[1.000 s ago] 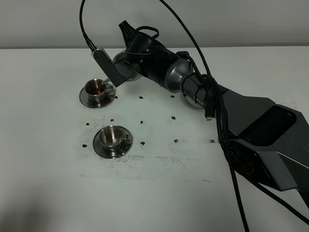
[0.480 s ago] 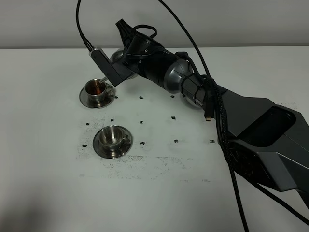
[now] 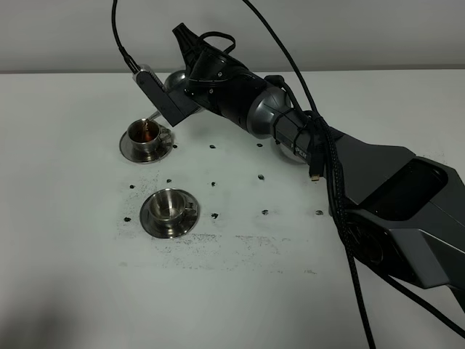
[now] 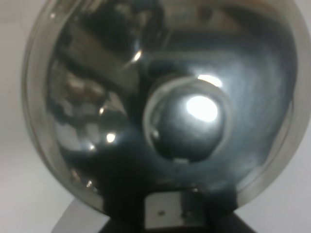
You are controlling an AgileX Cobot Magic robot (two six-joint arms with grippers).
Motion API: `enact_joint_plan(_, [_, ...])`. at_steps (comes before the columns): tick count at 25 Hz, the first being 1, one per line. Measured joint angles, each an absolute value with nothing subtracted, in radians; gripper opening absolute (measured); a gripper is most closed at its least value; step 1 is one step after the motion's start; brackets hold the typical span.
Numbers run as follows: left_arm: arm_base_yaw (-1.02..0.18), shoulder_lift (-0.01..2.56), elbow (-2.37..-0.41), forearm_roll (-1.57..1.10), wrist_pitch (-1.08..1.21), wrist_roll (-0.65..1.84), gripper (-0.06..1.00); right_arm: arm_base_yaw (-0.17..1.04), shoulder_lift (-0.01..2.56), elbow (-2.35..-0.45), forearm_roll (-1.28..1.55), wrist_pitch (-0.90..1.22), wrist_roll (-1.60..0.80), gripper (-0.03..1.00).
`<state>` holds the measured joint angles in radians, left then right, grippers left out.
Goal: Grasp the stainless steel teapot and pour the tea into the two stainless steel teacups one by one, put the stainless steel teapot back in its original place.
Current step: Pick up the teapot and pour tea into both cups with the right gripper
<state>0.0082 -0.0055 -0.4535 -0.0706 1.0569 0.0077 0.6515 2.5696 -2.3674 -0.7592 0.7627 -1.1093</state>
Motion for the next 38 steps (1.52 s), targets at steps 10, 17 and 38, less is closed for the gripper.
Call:
enact_joint_plan(10, [0.008,-0.005,-0.454,-0.071,1.057,0.008,0.61,0.651,2.57,-2.367,-0.78,0.757,-1.109,0.18])
enact_joint_plan(17, [0.008,-0.005,-0.454,-0.071,1.057,0.008,0.61,0.651,2.57,-2.367,-0.79,0.753,-1.109,0.18])
enact_joint_plan(38, [0.008,-0.005,-0.454,-0.071,1.057,0.008,0.61,0.651,2.57,-2.367,-0.812,0.744,-1.108,0.18])
